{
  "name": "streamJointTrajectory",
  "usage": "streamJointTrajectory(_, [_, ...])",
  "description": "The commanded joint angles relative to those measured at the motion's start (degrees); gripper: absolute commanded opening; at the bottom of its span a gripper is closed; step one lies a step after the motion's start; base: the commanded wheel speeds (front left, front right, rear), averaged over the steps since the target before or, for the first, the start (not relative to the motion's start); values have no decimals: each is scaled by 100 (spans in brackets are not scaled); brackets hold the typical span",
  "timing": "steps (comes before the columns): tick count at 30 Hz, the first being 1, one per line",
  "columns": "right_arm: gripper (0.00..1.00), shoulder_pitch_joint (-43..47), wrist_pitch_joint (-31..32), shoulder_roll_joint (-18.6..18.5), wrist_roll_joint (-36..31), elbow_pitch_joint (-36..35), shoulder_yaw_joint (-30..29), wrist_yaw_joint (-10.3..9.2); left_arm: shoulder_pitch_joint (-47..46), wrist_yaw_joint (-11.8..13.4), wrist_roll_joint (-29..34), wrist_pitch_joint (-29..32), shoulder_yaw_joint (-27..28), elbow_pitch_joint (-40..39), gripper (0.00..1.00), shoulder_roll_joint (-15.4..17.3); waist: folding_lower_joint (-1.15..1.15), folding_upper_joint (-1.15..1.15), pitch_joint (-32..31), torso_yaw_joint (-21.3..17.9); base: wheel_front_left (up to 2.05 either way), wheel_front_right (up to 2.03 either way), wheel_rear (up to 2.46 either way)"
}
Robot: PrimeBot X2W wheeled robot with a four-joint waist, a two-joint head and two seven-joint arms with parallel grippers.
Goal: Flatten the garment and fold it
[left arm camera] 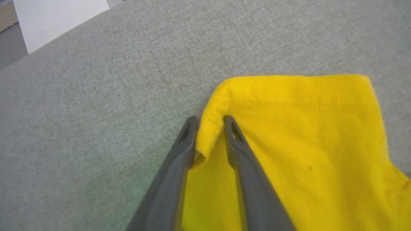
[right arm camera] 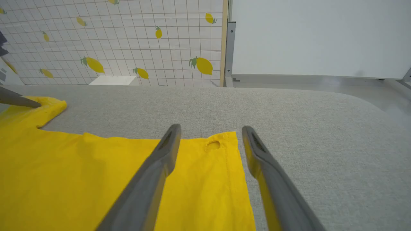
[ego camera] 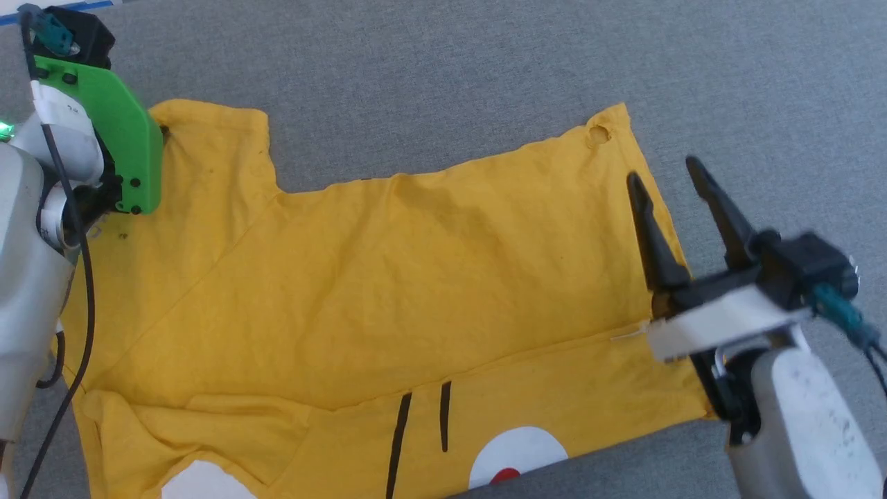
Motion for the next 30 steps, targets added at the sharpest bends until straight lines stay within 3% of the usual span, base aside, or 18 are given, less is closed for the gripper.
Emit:
streamJointTrajectory(1, [100,-320,201,-77,-79,78,8,-9,60,36,-56,80,-56,15,0,42,-1,0,8,11,0,0,0])
streamJointTrajectory(4, [100,-865,776,-119,-106,339,-54,-9,45,37,-53,100,-71,-80,0,63,-1,0,23,30,0,0,0])
streamJointTrajectory(13, [100,-2513,3531,-79,208,2052,-394,-9,-19,16,-76,75,-124,-297,0,19,-1,0,127,197,0,0,0])
streamJointTrajectory(19, [98,-3060,4645,-69,211,2772,-377,-9,-92,-34,-81,8,-174,-346,0,-33,-1,0,200,306,0,0,0])
streamJointTrajectory(20, [93,-3110,4735,-83,178,2831,-357,-9,-99,-39,-81,-6,-179,-345,0,-37,-1,0,207,316,0,0,0])
streamJointTrajectory(21, [49,-3162,4815,-106,126,2892,-326,-9,-101,-45,-81,-29,-186,-340,0,-46,-1,0,209,330,0,0,0])
streamJointTrajectory(22, [41,-3194,4874,-119,101,2937,-293,-9,-100,-49,-86,-51,-189,-337,0,-57,-1,0,209,342,0,0,0])
streamJointTrajectory(25, [0,-3281,5024,-163,76,3059,-185,-9,-94,-73,-97,-146,-199,-319,0,-78,-1,0,205,366,0,0,0])
streamJointTrajectory(30, [0,-3314,4843,-205,86,3057,-195,-9,-122,-83,154,-1000,-151,-369,0,-72,-1,0,105,400,0,0,0])
